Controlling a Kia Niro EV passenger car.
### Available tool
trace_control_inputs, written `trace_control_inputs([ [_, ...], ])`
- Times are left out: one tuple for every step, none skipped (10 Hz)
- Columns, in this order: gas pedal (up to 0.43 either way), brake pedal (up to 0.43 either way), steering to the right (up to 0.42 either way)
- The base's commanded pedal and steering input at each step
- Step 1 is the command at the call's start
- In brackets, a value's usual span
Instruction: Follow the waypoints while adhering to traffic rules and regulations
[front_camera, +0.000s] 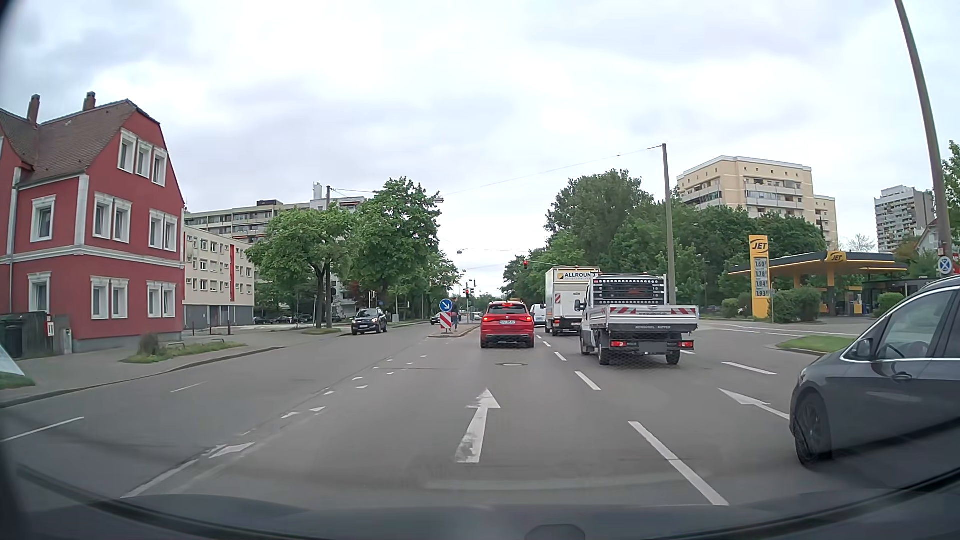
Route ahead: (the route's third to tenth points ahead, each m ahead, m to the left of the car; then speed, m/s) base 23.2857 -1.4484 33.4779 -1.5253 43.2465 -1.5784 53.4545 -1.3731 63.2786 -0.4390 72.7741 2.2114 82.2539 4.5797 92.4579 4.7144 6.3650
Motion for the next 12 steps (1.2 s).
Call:
trace_control_inputs([
  [0.000, 0.122, 0.002],
  [0.000, 0.140, 0.002],
  [0.000, 0.165, 0.002],
  [0.000, 0.177, 0.002],
  [0.000, 0.183, 0.002],
  [0.000, 0.183, 0.002],
  [0.000, 0.189, 0.002],
  [0.000, 0.189, 0.002],
  [0.000, 0.189, 0.002],
  [0.000, 0.189, 0.002],
  [0.000, 0.189, 0.002],
  [0.000, 0.189, 0.002],
])
